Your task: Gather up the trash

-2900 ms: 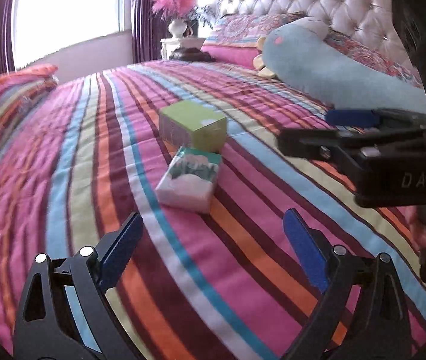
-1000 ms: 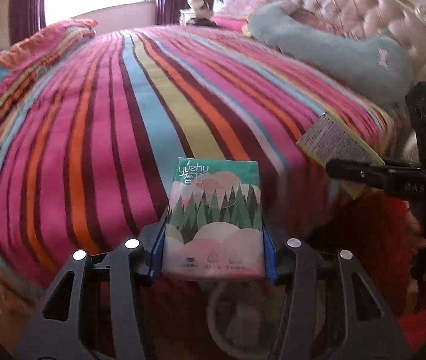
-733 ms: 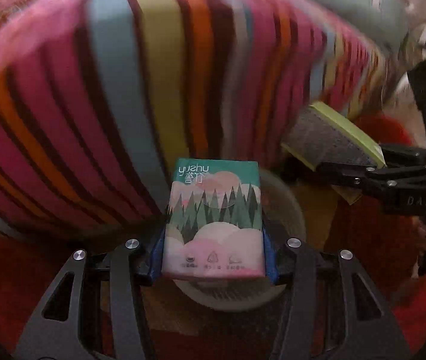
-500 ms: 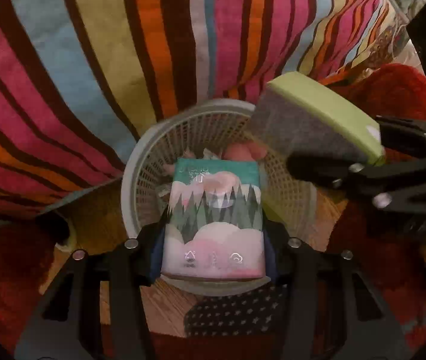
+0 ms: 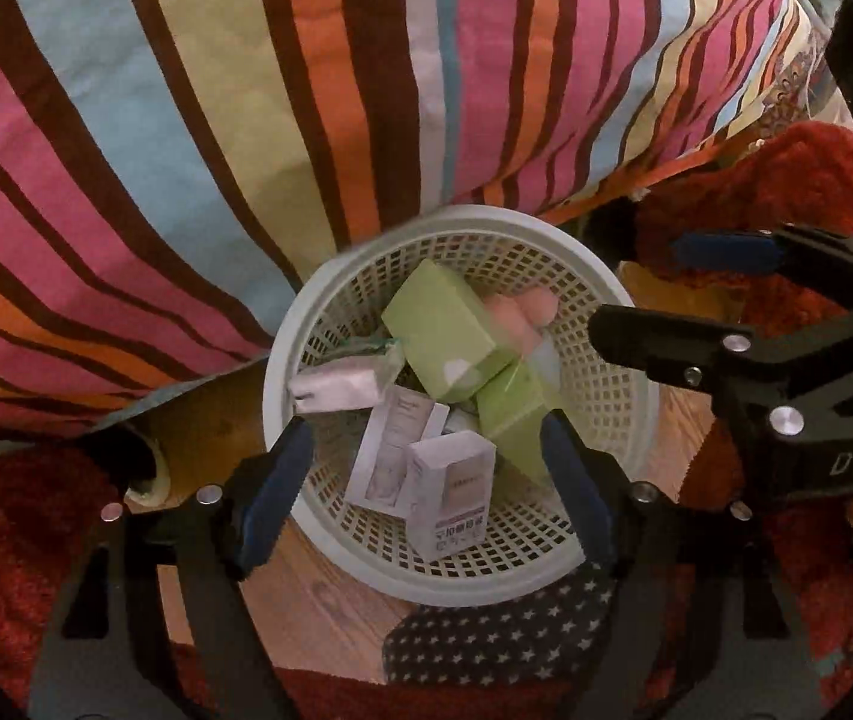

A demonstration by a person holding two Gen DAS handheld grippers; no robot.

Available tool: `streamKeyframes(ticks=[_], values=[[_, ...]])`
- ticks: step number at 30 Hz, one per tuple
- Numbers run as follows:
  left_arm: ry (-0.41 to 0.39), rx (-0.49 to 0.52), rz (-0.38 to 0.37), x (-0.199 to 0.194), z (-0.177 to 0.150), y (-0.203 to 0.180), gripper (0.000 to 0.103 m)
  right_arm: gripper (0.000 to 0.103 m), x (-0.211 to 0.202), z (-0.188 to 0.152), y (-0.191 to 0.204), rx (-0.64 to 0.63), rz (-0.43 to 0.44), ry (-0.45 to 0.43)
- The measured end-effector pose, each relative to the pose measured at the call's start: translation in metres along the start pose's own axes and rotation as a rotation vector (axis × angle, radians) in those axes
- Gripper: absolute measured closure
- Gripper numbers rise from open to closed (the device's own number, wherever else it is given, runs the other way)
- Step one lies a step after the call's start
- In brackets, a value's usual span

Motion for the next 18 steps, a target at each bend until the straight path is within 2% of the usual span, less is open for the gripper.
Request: streamKeyframes(ticks=[3, 8, 14, 18], values=[[-0.005, -0.005, 0.015, -0.001, 0.003, -0.001, 0.027, 0.018, -0.001, -0.002, 0.000, 0.013, -0.015, 0.006], [-0.062, -0.020, 0.039, -0.013, 0.013, 0.001, 0.027, 0.018, -0.012, -0.007, -0.007, 0.074, -0.036, 0.009], [-0.125, -0.032, 0.054, -0.031, 0.024, -0.001, 0.027, 0.018, -0.029, -0.006, -0.020, 0.097, -0.128, 0.006], [-0.158, -0.070, 0.029, -0.044, 0.031, 0.001, 0.027, 0.018, -0.033, -0.006, -0.024, 0.107, -0.152, 0.003]])
Point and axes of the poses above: each gripper's, at about its wrist camera, not at the fingertips, and x roughly the way its jaws point, y to its left, z to its top, the point moved 9 cm from there along x, roughly the way its jaws point, and after that the axes turned 13 degrees about -x, right-handed, at the moved point
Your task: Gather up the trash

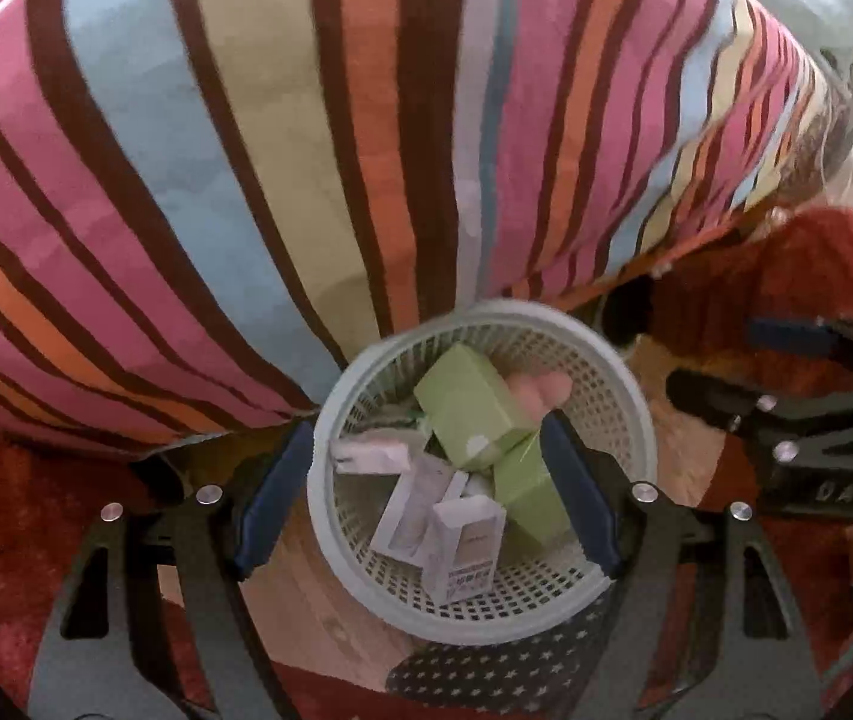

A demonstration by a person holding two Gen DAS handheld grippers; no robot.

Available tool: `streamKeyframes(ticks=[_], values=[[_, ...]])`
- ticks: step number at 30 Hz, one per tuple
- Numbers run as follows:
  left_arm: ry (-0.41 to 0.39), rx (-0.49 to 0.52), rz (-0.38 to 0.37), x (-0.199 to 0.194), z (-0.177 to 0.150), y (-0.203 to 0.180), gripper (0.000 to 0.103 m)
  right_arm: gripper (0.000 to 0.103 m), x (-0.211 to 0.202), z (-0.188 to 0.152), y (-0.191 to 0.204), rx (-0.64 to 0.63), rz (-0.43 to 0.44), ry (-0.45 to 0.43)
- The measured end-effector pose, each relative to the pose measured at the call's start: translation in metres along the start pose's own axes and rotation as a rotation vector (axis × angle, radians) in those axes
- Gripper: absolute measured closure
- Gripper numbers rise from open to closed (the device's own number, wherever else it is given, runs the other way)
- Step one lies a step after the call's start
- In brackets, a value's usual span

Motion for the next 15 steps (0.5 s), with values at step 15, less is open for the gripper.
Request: streamKeyframes(ticks=[15], values=[[-0.110, -0.025, 0.071, -0.040, 0.021, 0.002, 0.027, 0.018, -0.015, 0.007, -0.001, -0.007, -0.034, -0.028]])
Point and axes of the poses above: each gripper's, at about its wrist camera, not at the fingertips, and x roughly the way its jaws point, y to its left, z to its top, the point moved 9 cm from there along x, roughly the way its jaws point, and after that the axes turned 13 degrees about -x, right-handed, at the moved point
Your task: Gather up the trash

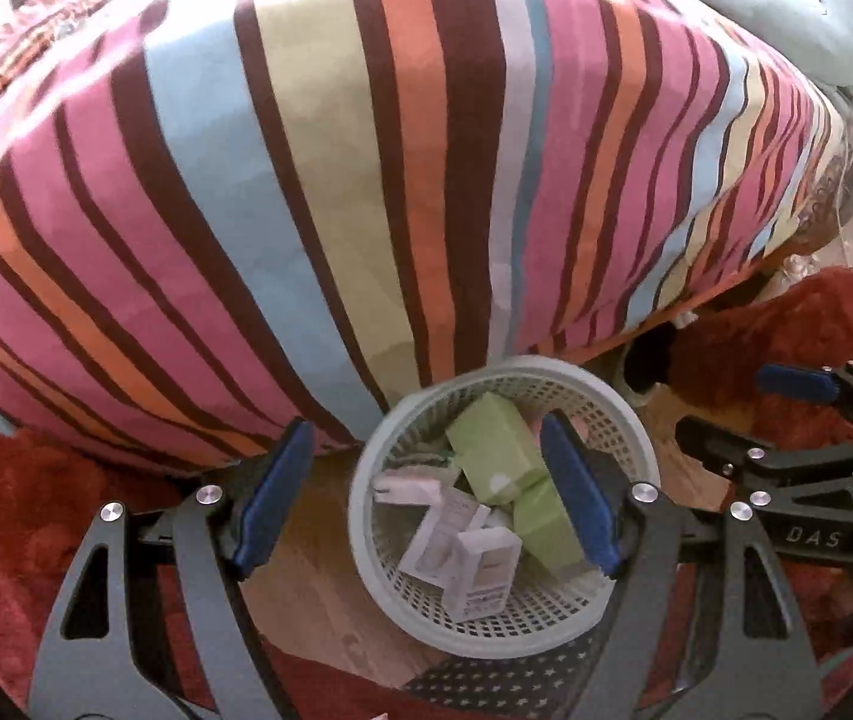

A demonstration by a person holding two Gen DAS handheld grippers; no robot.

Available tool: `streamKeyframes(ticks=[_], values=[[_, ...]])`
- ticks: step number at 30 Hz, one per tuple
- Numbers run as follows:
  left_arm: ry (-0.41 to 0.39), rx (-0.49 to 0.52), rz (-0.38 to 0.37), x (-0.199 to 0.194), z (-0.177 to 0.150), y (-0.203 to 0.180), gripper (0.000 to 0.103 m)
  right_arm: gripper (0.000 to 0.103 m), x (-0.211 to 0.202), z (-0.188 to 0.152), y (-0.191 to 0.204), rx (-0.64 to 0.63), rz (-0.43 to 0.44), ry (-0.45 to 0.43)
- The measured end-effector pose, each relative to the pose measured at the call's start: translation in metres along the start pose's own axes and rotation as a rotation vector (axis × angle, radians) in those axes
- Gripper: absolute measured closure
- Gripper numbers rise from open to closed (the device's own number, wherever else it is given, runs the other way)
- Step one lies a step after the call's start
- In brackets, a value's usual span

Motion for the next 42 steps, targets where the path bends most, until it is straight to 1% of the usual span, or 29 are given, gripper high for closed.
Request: streamKeyframes(ticks=[4, 9, 14, 24, 29, 42], values=[[-0.026, -0.006, -0.006, -0.014, 0.006, -0.002, 0.027, 0.018, -0.001, 0.002, 0.003, -0.003, 0.000, -0.008], [-0.047, 0.006, 0.019, -0.020, 0.008, -0.002, 0.027, 0.018, -0.002, 0.003, 0.004, -0.003, -0.004, -0.012], [-0.040, 0.002, 0.007, -0.019, 0.008, -0.001, 0.027, 0.018, -0.003, 0.003, 0.003, -0.002, -0.010, -0.013], [-0.037, 0.003, 0.014, -0.018, 0.007, 0.000, 0.027, 0.018, -0.002, 0.003, 0.003, -0.006, -0.005, -0.006], [-0.035, 0.005, -0.005, -0.018, 0.007, -0.001, 0.027, 0.018, -0.001, 0.003, 0.006, -0.009, -0.006, -0.009], [-0.037, -0.004, -0.015, -0.019, 0.007, -0.002, 0.027, 0.018, 0.000, 0.003, 0.005, -0.009, -0.003, -0.010]])
Point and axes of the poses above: each gripper's, at about its wrist camera, not at the fingertips, and x roughly the way its jaws point, y to its left, z to its top, the point moved 9 cm from there along x, roughly the way its jaws point, and after that the axes turned 13 degrees about -x, right-handed, at the moved point
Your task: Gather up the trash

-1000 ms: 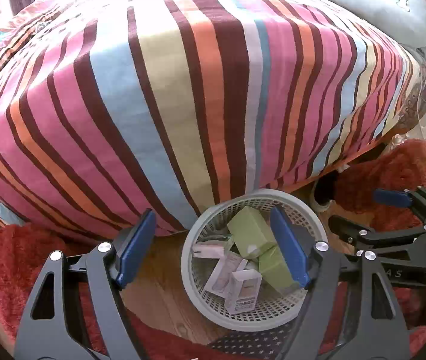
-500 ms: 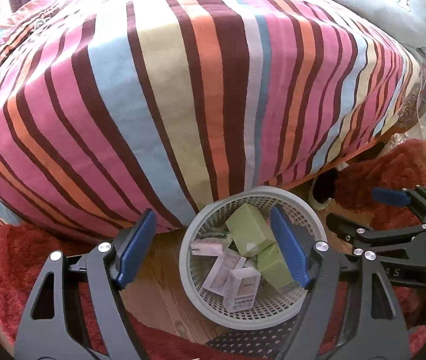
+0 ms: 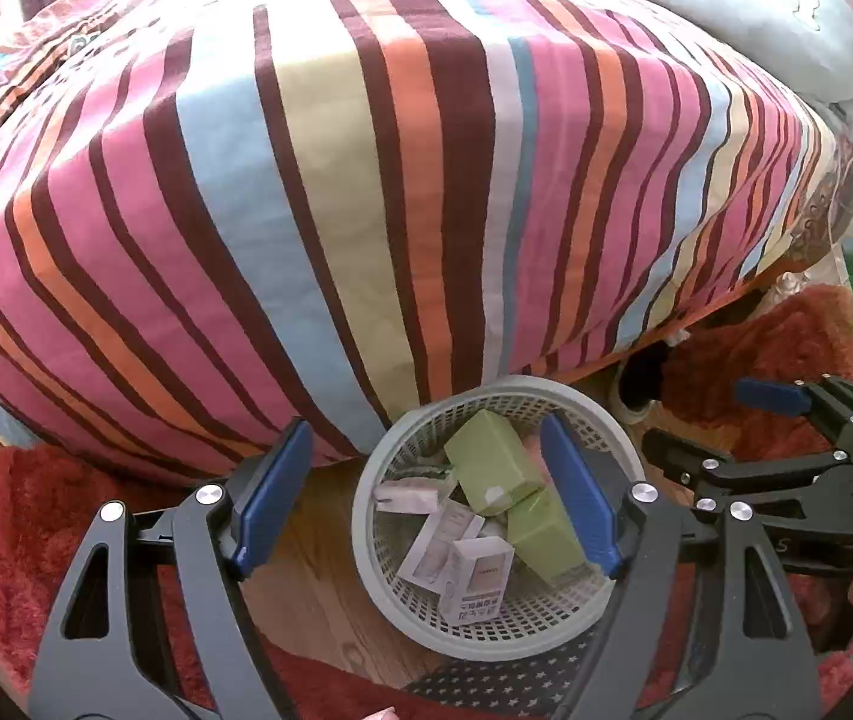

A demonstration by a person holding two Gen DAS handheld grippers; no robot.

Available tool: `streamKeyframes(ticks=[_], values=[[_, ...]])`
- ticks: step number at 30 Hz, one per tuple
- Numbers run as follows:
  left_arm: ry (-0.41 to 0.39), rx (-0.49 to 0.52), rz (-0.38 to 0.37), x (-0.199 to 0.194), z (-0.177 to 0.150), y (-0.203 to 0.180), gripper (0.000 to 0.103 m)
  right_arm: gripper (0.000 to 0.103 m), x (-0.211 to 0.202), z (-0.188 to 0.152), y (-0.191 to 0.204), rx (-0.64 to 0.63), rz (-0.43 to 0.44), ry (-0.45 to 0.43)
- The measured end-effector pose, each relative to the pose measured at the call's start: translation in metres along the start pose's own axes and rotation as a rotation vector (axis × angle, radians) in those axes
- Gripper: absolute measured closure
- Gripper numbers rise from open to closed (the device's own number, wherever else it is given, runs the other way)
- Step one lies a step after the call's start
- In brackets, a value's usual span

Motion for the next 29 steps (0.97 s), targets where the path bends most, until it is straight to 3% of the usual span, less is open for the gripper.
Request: streamKeyframes(ticks=[13, 16, 27, 29], values=[[0.012, 0.005, -0.010, 0.004, -0.001, -0.001, 0.027, 0.018, 0.001, -0.002, 0.000, 0.010, 0.000, 0.001], [0.005, -0.010, -0.045, 0.004, -0.001, -0.001, 0.027, 0.018, 0.001, -0.003, -0.001, 0.010, 0.002, 0.001], [0.043, -0.005, -0.031, 0.011, -0.006, -0.001, 0.026, 0.018, 0.003, -0.003, -0.002, 0.015, 0.002, 0.005], [0.043, -0.007, -0.029, 0.011, -0.006, 0.000, 0.016, 0.018, 0.003, -0.003, -0.003, 0.013, 0.002, 0.005]])
Point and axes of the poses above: each gripper's, at about its wrist camera, not at the fingertips, and x roughly the way its jaws point, y to its left, z to its top, the point moved 9 cm from there along x, roughly the way its jaws point, and after that the axes turned 13 degrees about -x, right-handed, at the moved point
